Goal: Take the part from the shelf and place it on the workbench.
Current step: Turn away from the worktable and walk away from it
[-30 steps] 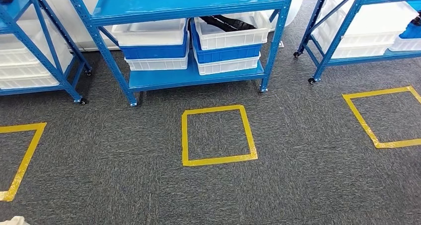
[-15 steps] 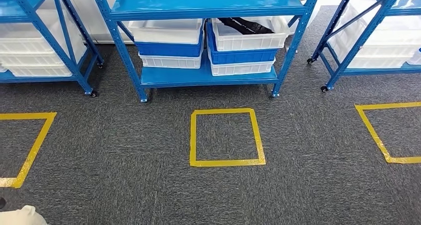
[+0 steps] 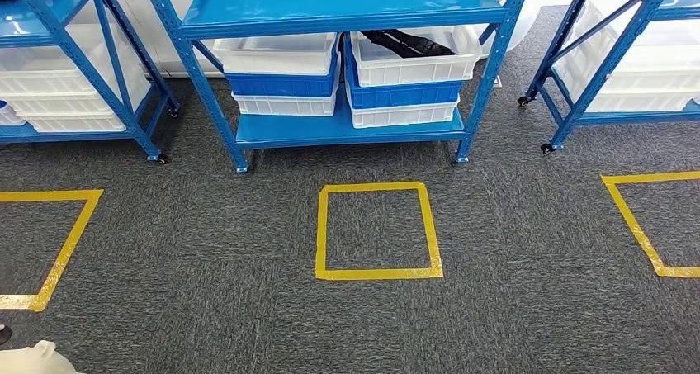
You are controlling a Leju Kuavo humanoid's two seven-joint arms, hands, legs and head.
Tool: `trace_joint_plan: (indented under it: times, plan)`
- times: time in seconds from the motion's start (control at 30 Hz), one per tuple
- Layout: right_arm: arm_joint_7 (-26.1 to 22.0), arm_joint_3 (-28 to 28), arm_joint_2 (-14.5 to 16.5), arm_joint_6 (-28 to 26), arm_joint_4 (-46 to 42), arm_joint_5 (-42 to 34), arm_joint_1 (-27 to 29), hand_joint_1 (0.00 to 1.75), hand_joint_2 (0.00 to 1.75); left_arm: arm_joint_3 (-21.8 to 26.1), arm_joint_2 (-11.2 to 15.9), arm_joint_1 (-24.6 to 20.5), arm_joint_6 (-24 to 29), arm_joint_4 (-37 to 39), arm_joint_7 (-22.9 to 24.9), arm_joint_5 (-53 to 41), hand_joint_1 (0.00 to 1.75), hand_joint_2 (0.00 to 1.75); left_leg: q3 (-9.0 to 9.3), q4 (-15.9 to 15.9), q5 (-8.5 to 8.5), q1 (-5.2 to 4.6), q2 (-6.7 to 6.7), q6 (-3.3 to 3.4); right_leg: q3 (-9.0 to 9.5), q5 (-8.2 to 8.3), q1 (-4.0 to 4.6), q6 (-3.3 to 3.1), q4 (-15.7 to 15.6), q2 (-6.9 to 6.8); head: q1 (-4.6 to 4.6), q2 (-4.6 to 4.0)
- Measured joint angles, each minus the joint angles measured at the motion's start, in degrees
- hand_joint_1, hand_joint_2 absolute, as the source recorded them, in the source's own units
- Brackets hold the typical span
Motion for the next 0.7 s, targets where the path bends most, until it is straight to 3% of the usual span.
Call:
trace_joint_plan:
  times: [0.07, 0.1, 0.17, 0.27, 0.33, 0.43, 0.5, 0.53, 0.57, 0.63, 0.7]
  plan:
    - [-0.02, -0.09, -0.01, 0.01, 0.00, 0.00, 0.02, 0.00, 0.00, 0.00, 0.01, 0.02, -0.01, 0.00, -0.08, -0.01, 0.00, 0.00, 1.23, -3.15, 2.76, -0.17, 0.00, 0.74, 0.20, -0.11, 0.34, -0.14, -0.01, 0.00, 0.00, 0.00]
    - [-0.04, -0.10, 0.02, 0.01, 0.00, 0.01, 0.02, 0.00, 0.00, 0.00, 0.02, 0.00, -0.03, 0.00, -0.15, 0.00, 0.00, 0.00, 2.99, -6.82, 4.79, -0.41, 0.07, 1.36, 0.32, -0.15, 0.46, -0.20, -0.04, 0.01, 0.01, 0.00]
    - [-0.10, -0.12, 0.08, 0.01, 0.00, 0.04, -0.02, 0.00, 0.00, 0.00, 0.10, -0.11, -0.13, -0.01, -0.35, -0.01, 0.00, 0.00, 6.04, -13.12, 6.96, -1.05, 0.49, 2.50, 0.47, -0.30, 0.77, -0.12, -0.09, -0.03, 0.03, 0.00]
    - [-0.46, -0.12, 0.17, 0.06, -0.01, 0.14, -0.09, 0.00, 0.00, 0.01, 0.19, -0.21, -0.71, -0.01, -0.91, 0.01, 0.00, 0.00, 7.20, -15.70, 7.11, -1.70, 0.66, 3.27, 0.66, -0.44, 0.89, 0.32, -0.55, -0.45, 0.03, 0.00]
    - [-0.80, -0.12, 0.16, 0.08, -0.02, 0.25, -0.13, 0.00, 0.00, 0.02, 0.22, -0.17, -1.19, 0.00, -1.27, 0.05, 0.00, 0.00, 8.06, -17.10, 7.79, -1.53, 0.46, 3.48, 0.38, -1.08, 1.01, 0.57, 0.47, -0.47, 0.10, 0.00]
    - [-1.01, -0.13, 0.01, 0.08, -0.02, 0.31, -0.12, 0.00, 0.00, 0.02, 0.25, -0.20, -1.45, 0.01, -1.46, 0.07, 0.00, 0.00, 8.68, -18.21, 8.40, -1.25, 0.28, 3.83, -3.91, -5.03, 0.86, 0.16, 9.17, 0.04, 0.31, 0.00]
    - [-1.03, -0.14, -0.03, 0.08, -0.02, 0.31, -0.02, 0.00, 0.00, 0.02, 0.25, -0.16, -1.54, 0.01, -1.48, 0.09, 0.00, 0.00, 8.68, -18.18, 8.33, -1.30, 0.05, 3.86, -6.94, -6.46, 0.57, 0.49, 14.46, 0.16, 0.37, 0.00]
    - [-1.05, -0.14, -0.06, 0.08, -0.02, 0.31, 0.05, 0.00, 0.00, 0.02, 0.25, -0.14, -1.68, 0.01, -1.51, 0.13, 0.00, 0.00, 8.71, -18.14, 8.24, -1.28, -0.12, 3.79, -7.18, -5.88, 0.43, 1.02, 14.41, 0.18, 0.41, 0.00]
    - [-1.08, -0.14, -0.11, 0.08, -0.02, 0.33, 0.13, 0.00, 0.00, 0.02, 0.25, -0.12, -1.84, 0.01, -1.56, 0.20, 0.00, 0.00, 8.80, -18.05, 8.13, -1.24, -0.28, 3.64, -6.25, -4.45, 0.25, 1.68, 12.06, 0.18, 0.45, 0.00]
    - [-1.20, -0.14, -0.20, 0.08, -0.02, 0.40, 0.14, 0.00, 0.00, 0.02, 0.25, -0.10, -2.14, 0.01, -1.69, 0.37, 0.00, 0.00, 8.88, -17.49, 7.61, -1.28, -0.49, 3.00, -2.88, -1.10, -0.15, 2.68, 4.32, 0.19, 0.48, 0.00]
    - [-1.32, -0.14, -0.18, 0.08, -0.02, 0.49, 0.00, 0.00, 0.00, 0.02, 0.26, -0.10, -2.22, 0.01, -1.85, 0.44, 0.00, 0.00, 8.87, -16.86, 6.75, -1.43, -0.57, 2.25, -0.86, 0.41, -0.28, 2.15, -0.09, 0.26, 0.36, 0.00]
